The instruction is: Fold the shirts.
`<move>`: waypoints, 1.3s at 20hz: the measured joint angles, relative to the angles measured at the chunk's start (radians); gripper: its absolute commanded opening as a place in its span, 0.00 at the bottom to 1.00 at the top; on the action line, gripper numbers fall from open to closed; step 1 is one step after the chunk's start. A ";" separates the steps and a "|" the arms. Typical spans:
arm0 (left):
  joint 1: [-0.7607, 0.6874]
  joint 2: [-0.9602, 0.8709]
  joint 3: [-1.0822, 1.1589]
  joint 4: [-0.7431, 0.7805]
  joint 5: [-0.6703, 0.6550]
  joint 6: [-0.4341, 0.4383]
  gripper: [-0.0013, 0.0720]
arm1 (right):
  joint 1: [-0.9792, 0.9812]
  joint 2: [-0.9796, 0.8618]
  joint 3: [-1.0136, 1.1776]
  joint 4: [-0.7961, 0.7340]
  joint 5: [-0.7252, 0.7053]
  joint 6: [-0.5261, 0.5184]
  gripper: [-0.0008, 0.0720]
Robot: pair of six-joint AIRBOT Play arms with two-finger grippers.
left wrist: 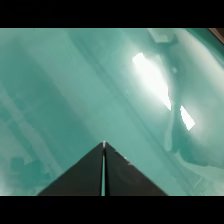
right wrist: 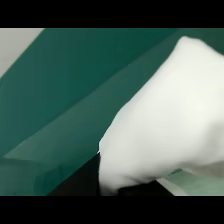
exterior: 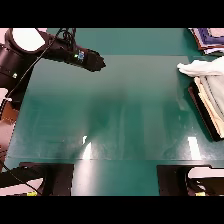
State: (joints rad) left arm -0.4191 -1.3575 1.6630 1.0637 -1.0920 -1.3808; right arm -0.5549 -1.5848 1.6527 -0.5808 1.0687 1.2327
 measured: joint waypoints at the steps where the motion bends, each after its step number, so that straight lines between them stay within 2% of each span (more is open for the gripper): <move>1: -0.002 0.000 0.000 0.000 0.003 0.000 0.05 | -0.011 0.000 0.025 0.016 -0.001 -0.001 0.03; 6: -0.005 -0.001 0.000 0.000 0.009 0.000 0.05 | -0.036 0.001 0.250 0.041 0.072 -0.004 0.03; 9: -0.005 -0.001 0.000 0.000 0.004 0.000 0.05 | -0.042 0.014 0.350 -0.021 0.143 0.006 0.03; 13: -0.005 -0.001 0.000 0.000 -0.024 0.000 0.05 | -0.072 0.092 0.285 -0.122 0.212 0.019 0.03; 19: -0.005 -0.001 0.000 0.001 -0.051 0.001 0.05 | -0.203 0.249 0.050 -0.356 0.351 0.024 0.04; 20: -0.005 -0.001 0.000 0.000 -0.053 0.001 0.05 | -0.233 0.276 0.005 -0.389 0.369 0.024 0.10; 22: -0.005 -0.001 0.000 0.001 -0.056 0.001 0.05 | -0.301 0.333 -0.096 -0.433 0.391 0.025 0.59; 23: -0.005 -0.001 0.000 0.001 -0.061 0.001 0.05 | -0.337 0.360 -0.147 -0.450 0.398 0.025 0.75; 24: -0.005 -0.001 0.000 0.001 -0.063 0.001 0.05 | -0.370 0.382 -0.193 -0.460 0.404 0.025 0.84; 26: -0.005 -0.001 0.000 0.002 -0.071 0.002 0.05 | -0.439 0.420 -0.271 -0.475 0.410 0.026 0.84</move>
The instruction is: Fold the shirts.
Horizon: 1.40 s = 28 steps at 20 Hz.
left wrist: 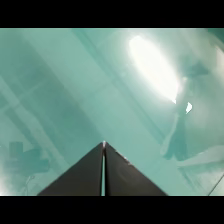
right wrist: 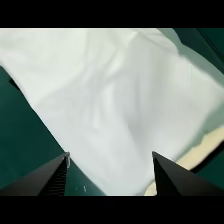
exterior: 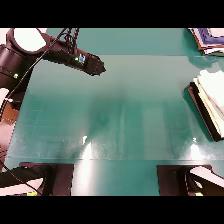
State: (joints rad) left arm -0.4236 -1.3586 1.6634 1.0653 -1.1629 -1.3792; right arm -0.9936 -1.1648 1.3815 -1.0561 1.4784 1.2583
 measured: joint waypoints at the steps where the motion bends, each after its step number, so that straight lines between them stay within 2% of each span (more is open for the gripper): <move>1: 0.000 0.000 0.000 0.000 -0.004 0.000 0.05 | -0.032 0.015 -0.031 -0.003 0.006 0.000 0.84; 4: 0.000 0.000 0.000 0.000 -0.014 0.000 0.05 | -0.095 0.049 -0.079 -0.002 0.010 0.000 0.84; 7: 0.000 0.000 0.000 0.000 -0.019 0.000 0.05 | -0.090 0.070 -0.097 0.096 -0.004 0.002 0.84; 11: 0.000 0.000 0.000 0.001 -0.020 0.000 0.05 | 0.068 0.080 -0.105 0.286 -0.026 0.001 0.83; 14: 0.000 0.000 0.000 0.002 -0.019 0.000 0.06 | 0.257 0.082 -0.106 0.355 -0.047 0.001 0.82; 15: 0.000 0.000 0.000 0.002 -0.016 0.000 0.05 | 0.326 0.083 -0.106 0.369 -0.056 0.001 0.72; 17: 0.000 0.000 0.000 0.001 -0.002 0.000 0.05 | 0.449 0.083 -0.106 0.383 -0.078 0.000 0.38; 18: 0.000 0.000 0.000 0.002 0.007 0.000 0.05 | 0.504 0.083 -0.107 0.385 -0.092 0.000 0.15; 19: 0.000 0.000 0.000 0.001 0.015 0.000 0.05 | 0.549 0.083 -0.107 0.390 -0.101 -0.001 0.04; 23: 0.000 0.000 0.000 0.001 0.058 0.000 0.05 | 0.664 0.083 -0.107 0.395 -0.130 -0.003 0.04; 28: 0.000 0.000 0.000 0.000 0.109 0.000 0.05 | 0.700 0.083 -0.107 0.398 -0.139 -0.004 0.04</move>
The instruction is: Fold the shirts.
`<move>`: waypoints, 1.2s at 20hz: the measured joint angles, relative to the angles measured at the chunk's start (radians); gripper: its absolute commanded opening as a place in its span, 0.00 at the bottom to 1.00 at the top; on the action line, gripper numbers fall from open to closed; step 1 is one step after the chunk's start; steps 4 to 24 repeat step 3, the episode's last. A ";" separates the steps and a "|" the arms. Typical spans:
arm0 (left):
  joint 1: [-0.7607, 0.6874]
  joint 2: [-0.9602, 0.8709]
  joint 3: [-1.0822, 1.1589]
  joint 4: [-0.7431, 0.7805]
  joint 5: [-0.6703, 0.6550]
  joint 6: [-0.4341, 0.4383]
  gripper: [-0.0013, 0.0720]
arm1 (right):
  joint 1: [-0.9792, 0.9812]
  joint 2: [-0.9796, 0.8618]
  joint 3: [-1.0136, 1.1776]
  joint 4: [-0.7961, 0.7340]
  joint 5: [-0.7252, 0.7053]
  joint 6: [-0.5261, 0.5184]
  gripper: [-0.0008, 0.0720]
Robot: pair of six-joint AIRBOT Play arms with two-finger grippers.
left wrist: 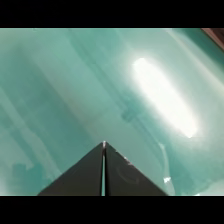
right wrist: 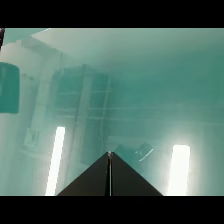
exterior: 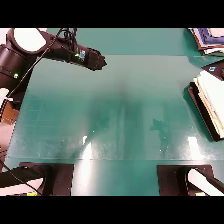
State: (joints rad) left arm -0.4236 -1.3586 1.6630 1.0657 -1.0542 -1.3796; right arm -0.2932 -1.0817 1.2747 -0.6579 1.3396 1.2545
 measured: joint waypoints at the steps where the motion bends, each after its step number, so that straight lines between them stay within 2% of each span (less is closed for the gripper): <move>1: 0.000 0.000 0.000 0.000 0.008 0.000 0.05 | 0.002 0.000 0.000 0.000 -0.002 0.000 0.04; 24: 0.000 0.000 0.000 0.000 0.023 0.000 0.05 | 0.005 0.000 0.000 0.000 -0.001 0.000 0.04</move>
